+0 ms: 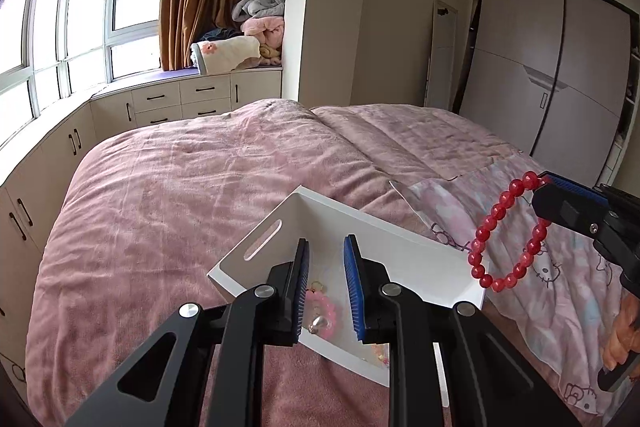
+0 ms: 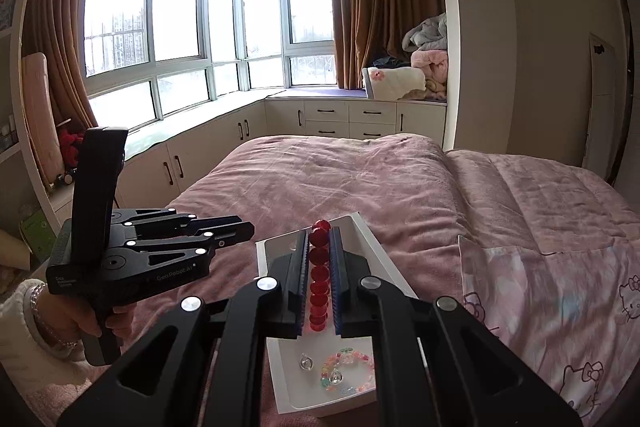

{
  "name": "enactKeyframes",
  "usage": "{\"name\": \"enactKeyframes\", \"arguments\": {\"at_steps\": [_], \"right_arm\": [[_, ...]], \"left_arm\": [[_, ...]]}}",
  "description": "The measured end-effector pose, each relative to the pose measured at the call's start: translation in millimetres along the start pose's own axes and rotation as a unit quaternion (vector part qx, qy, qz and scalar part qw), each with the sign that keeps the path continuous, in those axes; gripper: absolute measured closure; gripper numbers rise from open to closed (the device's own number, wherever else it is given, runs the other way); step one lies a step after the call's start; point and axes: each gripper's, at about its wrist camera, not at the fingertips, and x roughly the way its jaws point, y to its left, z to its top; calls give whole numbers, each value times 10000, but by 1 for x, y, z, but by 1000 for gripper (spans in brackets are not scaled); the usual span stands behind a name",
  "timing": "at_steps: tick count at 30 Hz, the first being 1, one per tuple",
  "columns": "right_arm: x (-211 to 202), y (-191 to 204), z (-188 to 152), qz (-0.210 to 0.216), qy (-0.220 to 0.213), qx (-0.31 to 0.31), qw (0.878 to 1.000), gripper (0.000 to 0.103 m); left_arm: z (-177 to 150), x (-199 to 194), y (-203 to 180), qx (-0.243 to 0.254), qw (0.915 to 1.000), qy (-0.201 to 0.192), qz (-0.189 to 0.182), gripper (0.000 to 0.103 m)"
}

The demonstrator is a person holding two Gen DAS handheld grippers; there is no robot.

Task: Organize jewelry
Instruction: 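Carry the red bracelet and earring over the white bin and open both tools, then lift both open tools away from the white bin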

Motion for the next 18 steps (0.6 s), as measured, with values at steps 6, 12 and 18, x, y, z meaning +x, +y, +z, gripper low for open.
{"name": "enactKeyframes", "arguments": {"at_steps": [6,12,18], "right_arm": [[18,-19,-16,-156,298,126,9994,93],[37,-34,-28,-183,588,316,9976,92],[42,-31,-35,-193,684,268,9971,92]], "left_arm": [[-4,52,-12,155,9993,303,151,80],[-18,81,-8,-91,9992,376,142,65],[-33,82,7,-384,9985,294,275,44]]}}
